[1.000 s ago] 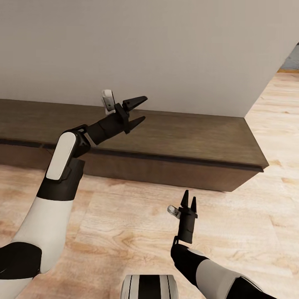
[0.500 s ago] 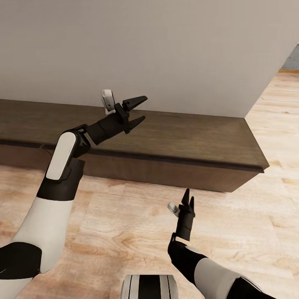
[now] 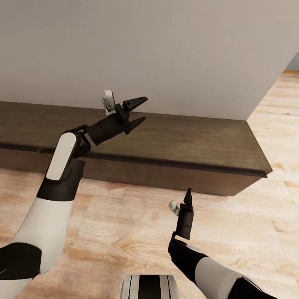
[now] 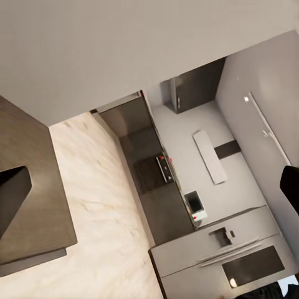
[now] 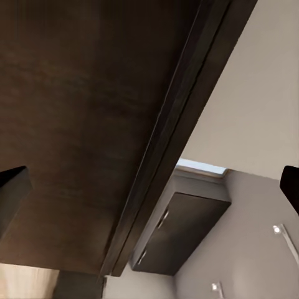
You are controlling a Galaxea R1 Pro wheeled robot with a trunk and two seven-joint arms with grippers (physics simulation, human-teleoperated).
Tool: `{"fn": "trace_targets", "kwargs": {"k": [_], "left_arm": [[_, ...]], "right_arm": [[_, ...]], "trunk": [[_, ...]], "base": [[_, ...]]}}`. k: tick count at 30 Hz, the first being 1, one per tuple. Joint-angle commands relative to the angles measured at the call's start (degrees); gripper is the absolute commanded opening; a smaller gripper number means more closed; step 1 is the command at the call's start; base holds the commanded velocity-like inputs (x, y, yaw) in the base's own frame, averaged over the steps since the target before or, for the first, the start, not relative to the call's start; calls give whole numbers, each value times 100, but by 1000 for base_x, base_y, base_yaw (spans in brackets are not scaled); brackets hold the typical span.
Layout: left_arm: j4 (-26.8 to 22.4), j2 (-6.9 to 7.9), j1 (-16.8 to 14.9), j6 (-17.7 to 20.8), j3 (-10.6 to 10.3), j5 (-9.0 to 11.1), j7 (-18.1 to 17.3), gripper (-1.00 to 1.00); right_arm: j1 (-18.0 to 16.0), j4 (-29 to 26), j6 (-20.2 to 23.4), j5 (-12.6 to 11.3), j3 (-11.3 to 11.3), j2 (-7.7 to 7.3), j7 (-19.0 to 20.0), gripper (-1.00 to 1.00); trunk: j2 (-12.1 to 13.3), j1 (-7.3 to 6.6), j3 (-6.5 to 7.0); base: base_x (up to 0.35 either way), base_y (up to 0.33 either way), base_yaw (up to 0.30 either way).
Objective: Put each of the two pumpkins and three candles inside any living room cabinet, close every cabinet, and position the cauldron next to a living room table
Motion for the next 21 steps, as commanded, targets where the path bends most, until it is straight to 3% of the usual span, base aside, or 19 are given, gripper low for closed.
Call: {"fn": "trace_targets", "kwargs": {"k": [1,16,21], "left_arm": [[1,0,0,0,0,0,1,100],[3,-5,9,0,-18,-4,4,100],[-1,-6,9,0,-18,-4,4,100]], "right_arm": [[-1,0,-8,-1,0,-3,-1,100],[-23,4,-22,4,0,-35,7,100],[-23,4,-29,8,0,-50,7,100]], "trunk": [[0,0,0],[0,0,0],[0,0,0]], "base": [[8,0,0],[88,0,0],[211,0,0]]}}
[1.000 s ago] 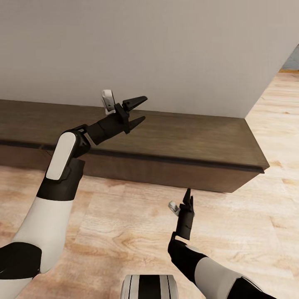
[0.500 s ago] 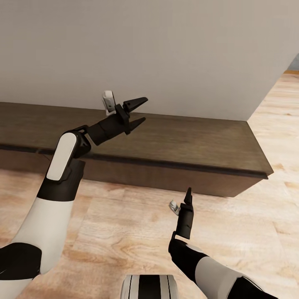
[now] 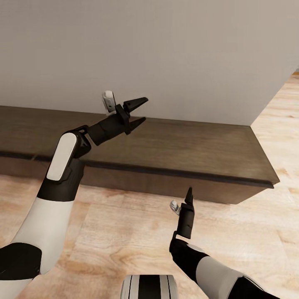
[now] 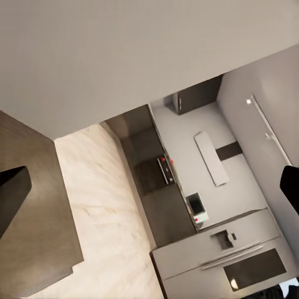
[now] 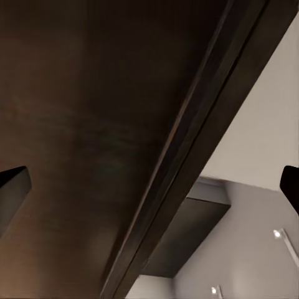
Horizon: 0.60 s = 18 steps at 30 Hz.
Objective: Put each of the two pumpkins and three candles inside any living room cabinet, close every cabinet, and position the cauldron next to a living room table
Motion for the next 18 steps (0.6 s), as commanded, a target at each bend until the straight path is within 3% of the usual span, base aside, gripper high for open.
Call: {"fn": "trace_targets", "kwargs": {"k": [1,9,18], "left_arm": [[-2,0,0,0,0,0,0,100],[-6,0,0,0,0,0,0,100],[-6,0,0,0,0,0,4,100]], "right_arm": [[0,-1,-1,3,1,-7,0,100],[0,-4,-2,7,1,-20,0,100],[0,2,-10,-1,-3,-29,26,100]], "trunk": [[0,0,0],[0,0,0],[0,0,0]], "base": [[133,0,0],[19,0,0],[109,0,0]]}}
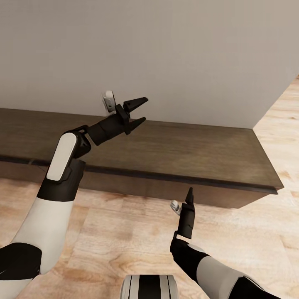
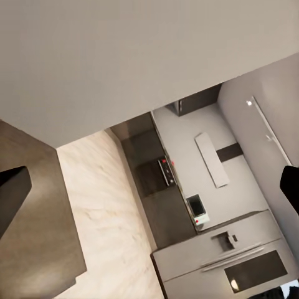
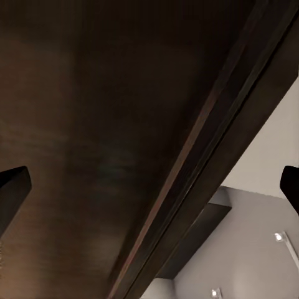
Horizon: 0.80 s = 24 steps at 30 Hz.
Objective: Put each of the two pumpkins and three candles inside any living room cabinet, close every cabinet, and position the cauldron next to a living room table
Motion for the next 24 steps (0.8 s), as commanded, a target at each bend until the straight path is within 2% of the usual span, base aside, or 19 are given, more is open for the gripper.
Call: {"fn": "trace_targets", "kwargs": {"k": [1,5,9,11,18,24], "left_arm": [[0,0,0,0,0,0,1,100],[0,-1,0,0,0,0,0,100],[53,-9,44,-26,-79,-43,22,100],[54,-9,49,-26,-78,-45,22,100],[61,-31,70,-32,-295,-258,23,100],[62,-66,70,-35,-307,-456,22,100]], "right_arm": [[0,-1,0,-2,-1,0,8,100],[0,-6,0,-1,-5,0,34,100],[-35,-111,-130,-35,-140,-125,154,100],[-40,-102,-189,-37,-166,-129,156,100],[-163,-233,-392,-218,-401,-285,371,100],[-110,-263,-229,60,-541,-314,437,100]], "trunk": [[0,0,0],[0,0,0],[0,0,0],[0,0,0],[0,0,0],[0,0,0]], "base": [[17,0,0],[5,0,0],[0,0,0],[0,0,0],[142,-21,0],[15,-2,0]]}}
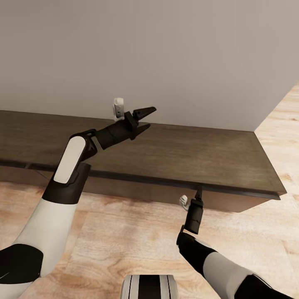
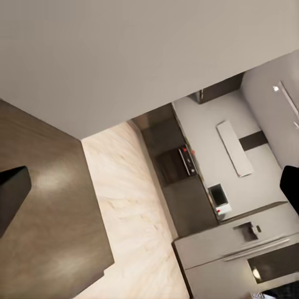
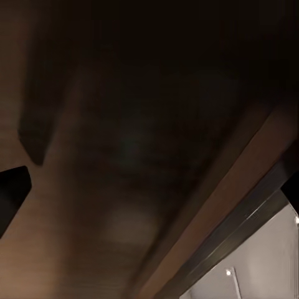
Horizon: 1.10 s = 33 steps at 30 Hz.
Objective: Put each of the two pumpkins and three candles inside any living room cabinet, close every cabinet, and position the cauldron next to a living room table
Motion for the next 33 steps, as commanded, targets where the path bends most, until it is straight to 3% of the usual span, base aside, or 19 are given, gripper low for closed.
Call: {"fn": "trace_targets", "kwargs": {"k": [1,7,8,12,13,19,26,33], "left_arm": [[0,-3,0,0,0,-33,0,100],[0,-1,0,0,-1,-53,0,100],[0,-3,0,0,-1,-54,0,100],[0,0,0,0,-1,-47,0,100],[0,2,0,0,-1,-51,0,100],[0,3,0,0,-1,-50,0,100],[0,1,1,0,-1,-46,0,100],[0,3,0,0,-2,-54,0,100]], "right_arm": [[-32,-34,-27,-26,-34,-33,32,100],[51,-189,36,122,15,-107,173,100],[-99,-194,-568,-382,-43,-109,230,100],[-99,-210,-580,-382,-52,-117,238,100],[-99,-213,-601,-382,-75,-118,238,-100],[-99,-300,-689,-382,-128,-159,239,-100],[-99,-564,-699,-390,-136,-335,239,-100],[-99,-624,-691,-383,-133,-347,199,-100]], "trunk": [[0,0,1],[0,0,1],[0,0,1],[0,0,1],[0,0,1],[0,0,1],[0,0,1],[0,0,1]], "base": [[1,0,0],[0,0,0],[0,0,0],[0,0,0],[0,0,0],[0,0,0],[0,0,0],[0,0,0]]}}
